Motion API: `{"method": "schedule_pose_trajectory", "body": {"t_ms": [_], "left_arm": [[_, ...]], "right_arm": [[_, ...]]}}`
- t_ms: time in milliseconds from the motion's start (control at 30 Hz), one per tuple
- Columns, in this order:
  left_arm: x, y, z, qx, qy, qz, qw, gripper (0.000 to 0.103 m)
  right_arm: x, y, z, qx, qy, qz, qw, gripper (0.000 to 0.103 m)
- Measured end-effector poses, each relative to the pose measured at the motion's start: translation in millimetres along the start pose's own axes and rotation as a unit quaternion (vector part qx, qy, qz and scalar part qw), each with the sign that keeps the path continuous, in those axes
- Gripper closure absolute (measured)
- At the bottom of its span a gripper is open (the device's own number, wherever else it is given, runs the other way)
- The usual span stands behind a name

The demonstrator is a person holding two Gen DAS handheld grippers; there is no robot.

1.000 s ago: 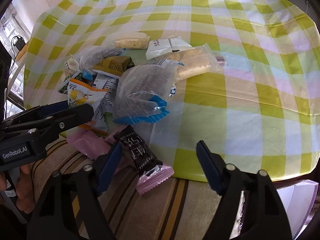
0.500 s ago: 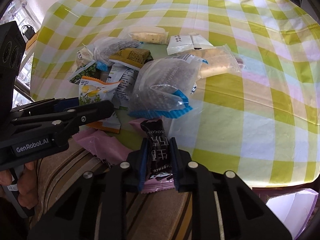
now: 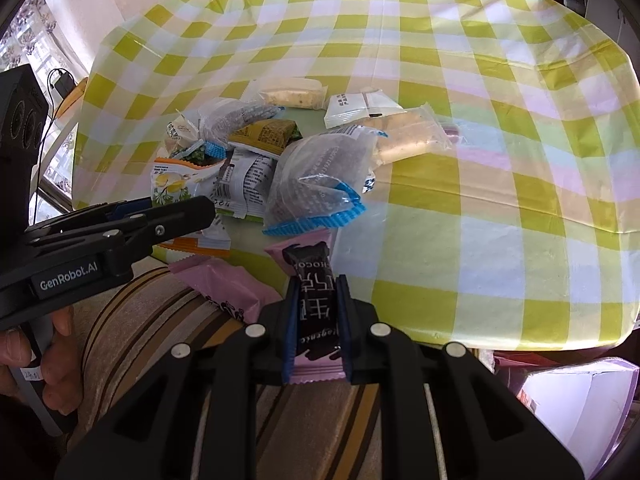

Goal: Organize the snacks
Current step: 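Carry the chocolate bar with the right tool while the left tool carries the chip bag to the box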

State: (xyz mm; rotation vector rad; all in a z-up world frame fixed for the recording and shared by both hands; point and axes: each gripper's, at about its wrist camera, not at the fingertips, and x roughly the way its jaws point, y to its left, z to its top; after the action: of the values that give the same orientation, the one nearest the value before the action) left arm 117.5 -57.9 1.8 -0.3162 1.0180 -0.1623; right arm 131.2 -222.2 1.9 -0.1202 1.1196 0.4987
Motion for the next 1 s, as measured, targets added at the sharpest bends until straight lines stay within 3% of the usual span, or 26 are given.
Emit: {"method": "schedule_pose_trajectory", "body": {"t_ms": [300, 533, 1000], "left_arm": [[-10.1, -27.0, -2.4, 0.026, -0.010, -0.010, 0.9996, 0.060], [-5.9, -70.5, -4.0, 0.067, -0.004, -0.038, 0.9970, 0.060], [14.5, -172.9, -21.1, 0.170, 0.030, -0.100, 0.9800, 0.060]], "right_arm": [[-30.9, -25.7, -13.1, 0.036, -0.029, -0.007, 0.999, 0.086], [-58.6, -71.9, -36.5, 0.083, -0.047, -0.039, 0.995, 0.086], [-91.0, -163.0, -89.5, 0.181, -0.062, -0.103, 0.976, 0.086]]}}
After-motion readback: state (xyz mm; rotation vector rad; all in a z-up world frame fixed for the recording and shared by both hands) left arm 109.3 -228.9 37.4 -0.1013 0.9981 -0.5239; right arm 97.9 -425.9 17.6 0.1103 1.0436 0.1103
